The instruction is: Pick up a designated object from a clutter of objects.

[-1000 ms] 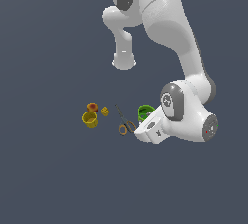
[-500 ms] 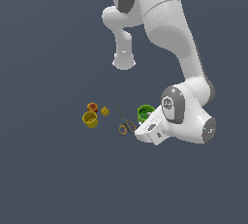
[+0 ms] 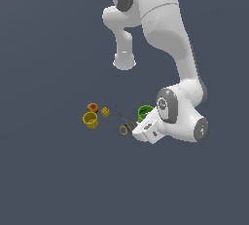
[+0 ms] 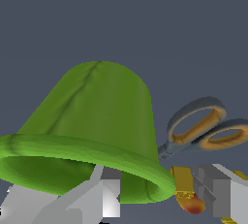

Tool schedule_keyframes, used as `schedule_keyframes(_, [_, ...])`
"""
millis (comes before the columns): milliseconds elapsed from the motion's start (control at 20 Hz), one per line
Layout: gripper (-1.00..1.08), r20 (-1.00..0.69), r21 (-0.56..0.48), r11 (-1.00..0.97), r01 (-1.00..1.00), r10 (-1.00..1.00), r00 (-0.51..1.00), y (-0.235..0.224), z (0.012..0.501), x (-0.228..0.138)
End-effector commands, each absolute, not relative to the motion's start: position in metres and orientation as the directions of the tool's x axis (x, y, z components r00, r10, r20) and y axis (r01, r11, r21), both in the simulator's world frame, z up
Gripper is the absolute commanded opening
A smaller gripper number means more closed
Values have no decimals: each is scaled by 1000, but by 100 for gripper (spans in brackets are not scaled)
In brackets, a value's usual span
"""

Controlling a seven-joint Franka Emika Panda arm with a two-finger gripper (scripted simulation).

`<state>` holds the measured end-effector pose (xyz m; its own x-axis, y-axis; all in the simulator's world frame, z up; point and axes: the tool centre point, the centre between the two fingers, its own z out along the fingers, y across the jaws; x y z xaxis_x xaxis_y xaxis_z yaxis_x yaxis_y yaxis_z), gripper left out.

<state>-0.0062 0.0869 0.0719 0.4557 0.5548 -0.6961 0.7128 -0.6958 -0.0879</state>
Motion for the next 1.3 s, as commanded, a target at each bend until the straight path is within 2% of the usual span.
schedule_keyframes(0, [28, -696, -88, -695, 713, 555, 456, 85, 69, -8])
schedule_keyframes(150, [28, -696, -87, -695, 713, 555, 455, 85, 69, -8])
schedule_keyframes(200, [-100, -696, -87, -695, 713, 555, 455, 85, 69, -8])
schedule_keyframes(850, [-100, -696, -87, -695, 713, 555, 455, 84, 71, -8])
schedule_keyframes(1250, [-100, -696, -87, -696, 713, 554, 456, 73, 97, -15])
